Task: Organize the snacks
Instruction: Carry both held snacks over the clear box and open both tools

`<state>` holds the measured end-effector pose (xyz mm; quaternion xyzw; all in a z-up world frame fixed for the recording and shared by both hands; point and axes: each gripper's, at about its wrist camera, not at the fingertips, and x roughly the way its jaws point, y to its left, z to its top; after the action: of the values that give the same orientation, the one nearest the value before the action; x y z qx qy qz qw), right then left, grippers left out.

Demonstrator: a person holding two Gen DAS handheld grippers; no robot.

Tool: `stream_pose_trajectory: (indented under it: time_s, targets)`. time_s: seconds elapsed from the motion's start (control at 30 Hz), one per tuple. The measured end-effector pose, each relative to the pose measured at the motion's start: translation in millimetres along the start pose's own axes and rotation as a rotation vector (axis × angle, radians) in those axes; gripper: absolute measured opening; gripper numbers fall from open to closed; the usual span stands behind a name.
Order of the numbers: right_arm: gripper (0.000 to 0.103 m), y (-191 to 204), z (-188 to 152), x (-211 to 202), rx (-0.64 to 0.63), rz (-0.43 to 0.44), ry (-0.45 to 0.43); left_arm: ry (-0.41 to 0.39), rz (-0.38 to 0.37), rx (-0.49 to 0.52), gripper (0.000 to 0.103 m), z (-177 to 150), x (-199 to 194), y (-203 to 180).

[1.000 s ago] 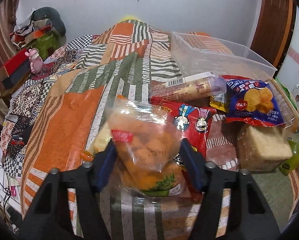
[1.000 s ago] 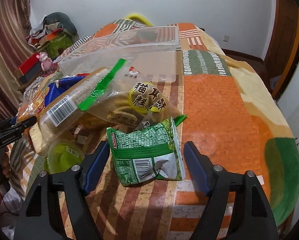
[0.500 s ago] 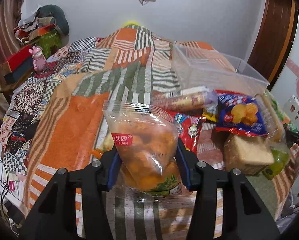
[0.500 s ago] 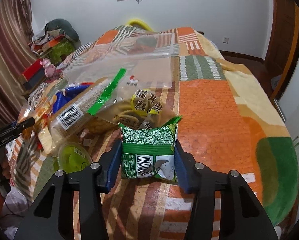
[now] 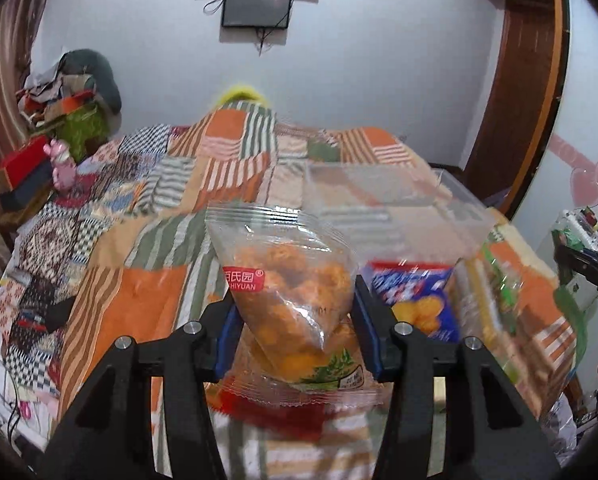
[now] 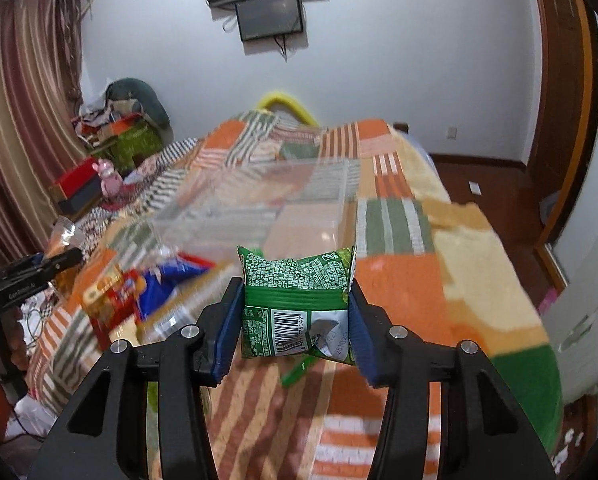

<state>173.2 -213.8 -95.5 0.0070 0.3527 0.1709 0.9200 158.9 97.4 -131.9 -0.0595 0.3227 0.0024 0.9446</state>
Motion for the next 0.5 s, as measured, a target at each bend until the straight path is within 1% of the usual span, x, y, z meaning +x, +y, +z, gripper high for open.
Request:
stream_pose_trajectory:
  time_s: [0.33, 0.5]
  targets:
    - [0.045, 11.9, 34.8, 7.4, -0.03, 0.018, -0.11, -0.057, -0.061, 0.035, 0.05, 47.7, 15.4, -30.3]
    - [0.045, 12.6, 47.1, 16.1, -0.029, 0.026, -0.137, -0.072, -0.081, 0.041, 0.05, 68.3, 30.7, -38.6]
